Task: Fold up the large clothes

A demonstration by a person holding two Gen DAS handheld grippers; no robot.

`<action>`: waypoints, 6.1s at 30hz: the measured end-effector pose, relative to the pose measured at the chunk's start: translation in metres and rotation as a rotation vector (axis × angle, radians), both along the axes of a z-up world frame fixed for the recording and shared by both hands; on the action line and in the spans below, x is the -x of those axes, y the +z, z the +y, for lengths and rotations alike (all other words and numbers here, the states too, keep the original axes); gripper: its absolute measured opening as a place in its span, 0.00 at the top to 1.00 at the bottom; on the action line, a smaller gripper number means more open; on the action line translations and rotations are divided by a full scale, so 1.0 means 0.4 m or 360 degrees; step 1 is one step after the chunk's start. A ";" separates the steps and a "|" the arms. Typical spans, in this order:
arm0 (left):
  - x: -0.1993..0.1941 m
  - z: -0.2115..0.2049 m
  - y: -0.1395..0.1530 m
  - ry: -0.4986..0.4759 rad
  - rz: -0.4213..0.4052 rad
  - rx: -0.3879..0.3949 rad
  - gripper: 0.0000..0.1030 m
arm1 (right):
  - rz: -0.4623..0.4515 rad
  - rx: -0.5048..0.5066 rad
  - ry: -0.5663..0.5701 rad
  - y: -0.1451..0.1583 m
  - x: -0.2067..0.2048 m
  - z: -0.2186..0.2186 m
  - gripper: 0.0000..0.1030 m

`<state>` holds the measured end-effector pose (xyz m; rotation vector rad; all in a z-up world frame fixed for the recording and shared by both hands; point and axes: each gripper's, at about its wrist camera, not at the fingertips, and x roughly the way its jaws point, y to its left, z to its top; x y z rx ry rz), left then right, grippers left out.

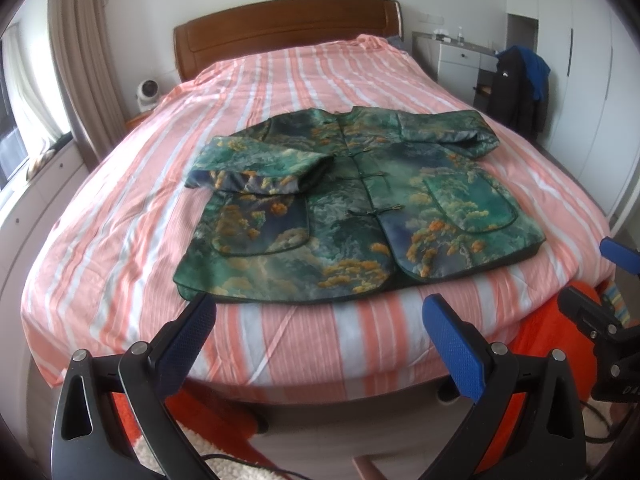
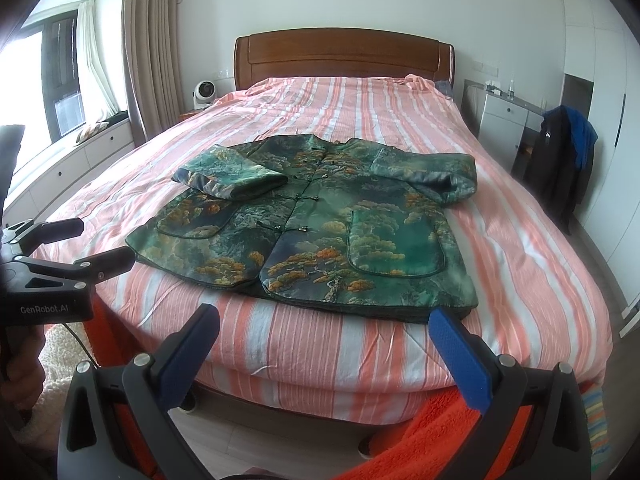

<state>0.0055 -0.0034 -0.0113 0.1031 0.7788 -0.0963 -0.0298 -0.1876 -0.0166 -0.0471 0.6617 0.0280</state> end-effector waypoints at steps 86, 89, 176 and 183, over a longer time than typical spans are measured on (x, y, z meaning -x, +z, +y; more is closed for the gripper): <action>-0.486 0.458 -0.354 0.0063 0.0636 0.0589 0.36 | 0.0542 -0.0604 -0.0227 -0.298 -0.386 -0.527 0.00; -0.480 0.446 -0.355 0.0098 0.0670 0.0545 0.84 | 0.0649 -0.0703 -0.0241 -0.345 -0.421 -0.538 0.00; -0.410 0.543 -0.150 0.0769 -0.0017 0.0386 0.09 | 0.0231 0.0896 0.0335 -0.161 -0.898 -0.144 0.14; -0.403 0.491 -0.246 0.0729 0.0004 0.0101 0.09 | 0.0345 0.1041 0.0191 -0.277 -1.136 -0.127 0.26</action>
